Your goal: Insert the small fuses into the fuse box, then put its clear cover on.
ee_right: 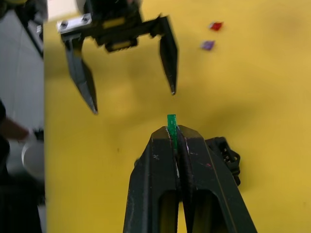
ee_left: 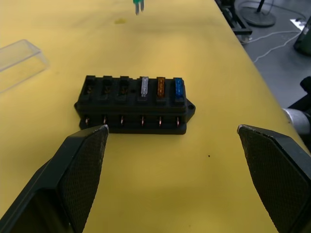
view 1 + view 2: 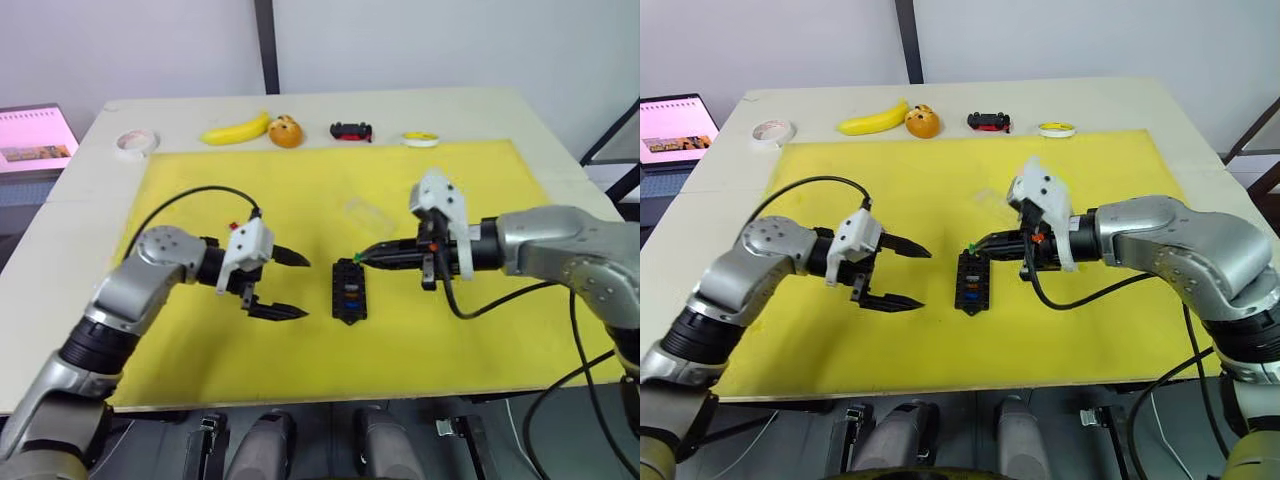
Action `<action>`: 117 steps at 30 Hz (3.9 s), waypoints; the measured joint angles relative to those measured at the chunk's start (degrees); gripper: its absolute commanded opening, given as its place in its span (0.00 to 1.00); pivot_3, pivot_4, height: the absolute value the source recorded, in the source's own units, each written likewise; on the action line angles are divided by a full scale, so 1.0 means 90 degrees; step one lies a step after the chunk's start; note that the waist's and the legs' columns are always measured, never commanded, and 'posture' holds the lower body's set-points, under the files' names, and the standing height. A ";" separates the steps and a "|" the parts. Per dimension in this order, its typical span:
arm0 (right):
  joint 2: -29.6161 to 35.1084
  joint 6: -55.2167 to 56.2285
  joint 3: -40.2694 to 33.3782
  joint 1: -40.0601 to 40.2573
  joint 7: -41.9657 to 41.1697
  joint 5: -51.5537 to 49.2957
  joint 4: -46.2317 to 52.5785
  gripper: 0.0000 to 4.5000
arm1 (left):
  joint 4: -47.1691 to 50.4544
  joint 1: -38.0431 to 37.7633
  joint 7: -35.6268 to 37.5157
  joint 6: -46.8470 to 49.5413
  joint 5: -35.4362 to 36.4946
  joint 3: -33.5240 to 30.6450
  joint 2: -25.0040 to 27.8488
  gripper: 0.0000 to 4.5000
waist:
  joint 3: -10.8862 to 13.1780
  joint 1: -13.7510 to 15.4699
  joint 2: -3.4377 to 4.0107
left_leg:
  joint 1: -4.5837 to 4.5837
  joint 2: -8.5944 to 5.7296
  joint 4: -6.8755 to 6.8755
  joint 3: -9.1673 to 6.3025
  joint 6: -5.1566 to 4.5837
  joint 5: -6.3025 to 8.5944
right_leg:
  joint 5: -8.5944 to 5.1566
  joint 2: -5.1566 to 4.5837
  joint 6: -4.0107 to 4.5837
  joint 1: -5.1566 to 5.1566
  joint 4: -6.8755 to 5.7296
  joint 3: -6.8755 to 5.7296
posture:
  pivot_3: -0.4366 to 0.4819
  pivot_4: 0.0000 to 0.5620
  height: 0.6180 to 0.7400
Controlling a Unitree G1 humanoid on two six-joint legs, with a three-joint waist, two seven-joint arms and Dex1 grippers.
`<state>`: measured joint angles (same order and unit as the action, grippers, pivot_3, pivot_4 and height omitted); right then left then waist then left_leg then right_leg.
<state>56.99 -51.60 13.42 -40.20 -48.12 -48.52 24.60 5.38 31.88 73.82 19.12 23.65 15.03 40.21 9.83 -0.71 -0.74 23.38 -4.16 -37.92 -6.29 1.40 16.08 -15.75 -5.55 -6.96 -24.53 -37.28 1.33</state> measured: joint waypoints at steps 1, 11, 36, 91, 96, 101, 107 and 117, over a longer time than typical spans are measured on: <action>-0.0001 0.0119 0.0083 0.0000 -0.0140 0.0208 0.0001 0.00 | 0.0001 -0.0009 -0.0018 -0.0035 -0.0064 -0.0002 -0.0027 1.00 | 0.0000 0.0003 0.0000 | -0.0001 -0.0001 -0.0001 0.0000 0.0000 0.0000 | 0.0001 0.0000 -0.0001 0.0001 0.0000 0.0000 | 0.48 0.27 1.00; -0.0361 0.1210 0.0907 0.0001 -0.0826 0.2249 -0.0261 0.00 | -0.0127 -0.0073 -0.0332 -0.0494 -0.0792 0.0181 -0.0520 1.00 | 0.0000 0.0009 0.0000 | 0.0001 -0.0003 -0.0009 -0.0002 0.0014 -0.0008 | 0.0002 -0.0001 -0.0004 0.0003 -0.0001 -0.0001 | 0.48 0.27 1.00; -0.1043 0.1899 0.0949 0.0264 -0.1366 0.3754 -0.0909 0.00 | -0.0298 -0.0064 -0.0391 -0.0561 -0.1164 0.0251 -0.0929 1.00 | 0.0000 0.0008 0.0000 | 0.0000 -0.0005 -0.0015 -0.0003 0.0026 -0.0015 | 0.0002 -0.0001 -0.0004 0.0003 -0.0014 -0.0002 | 0.48 0.27 1.00; -0.2201 0.1658 -0.0767 0.1734 -0.0891 0.2821 -0.0746 0.01 | -0.0511 0.0196 -0.0165 -0.0660 -0.1022 0.0236 -0.1121 1.00 | -0.0004 -0.0002 -0.0001 | -0.0005 -0.0010 -0.0030 -0.0008 0.0027 -0.0015 | 0.0002 -0.0001 -0.0004 0.0004 -0.0041 -0.0003 | 0.48 0.27 1.00; -0.2204 0.1718 -0.0741 0.1751 -0.0773 0.2885 -0.0776 0.01 | -0.0532 0.0218 -0.0151 -0.0673 -0.1023 0.0236 -0.1121 1.00 | -0.0004 0.0001 -0.0002 | -0.0005 -0.0011 -0.0030 -0.0008 0.0027 -0.0015 | 0.0002 -0.0002 -0.0004 0.0004 -0.0041 -0.0003 | 0.48 0.27 1.00; -0.2200 0.1773 -0.0441 0.1900 -0.0740 0.3093 -0.0840 0.01 | -0.0535 0.0218 -0.0150 -0.0685 -0.1028 0.0237 -0.1122 1.00 | -0.0004 0.0005 -0.0002 | -0.0005 -0.0011 -0.0031 -0.0008 0.0027 -0.0015 | 0.0002 -0.0002 -0.0004 0.0005 -0.0041 -0.0003 | 0.48 0.27 1.00; -0.2148 0.1858 -0.0302 0.1916 -0.0627 0.3270 -0.0777 0.01 | -0.0586 0.0219 -0.0156 -0.0723 -0.1039 0.0237 -0.1126 1.00 | -0.0011 -0.0001 -0.0004 | -0.0010 -0.0010 -0.0031 -0.0008 0.0027 -0.0015 | 0.0002 -0.0001 -0.0004 0.0009 -0.0043 -0.0003 | 0.48 0.27 1.00; -0.2190 0.0975 -0.0963 0.1997 -0.0412 0.2468 -0.0383 0.01 | -0.0270 -0.0265 -0.0479 -0.0321 -0.0777 -0.0214 -0.0928 1.00 | -0.0012 -0.0005 -0.0004 | -0.0007 -0.0009 -0.0030 -0.0010 0.0027 -0.0015 | 0.0002 -0.0002 -0.0004 0.0003 -0.0045 -0.0001 | 0.48 0.27 1.00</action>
<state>37.28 -42.82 4.75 -22.22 -51.83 -26.31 21.16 2.95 29.49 69.51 16.24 16.66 13.11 31.86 9.72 -0.76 -0.78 23.31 -4.24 -38.18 -6.39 1.64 15.95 -15.73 -5.56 -7.00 -24.50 -37.68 1.33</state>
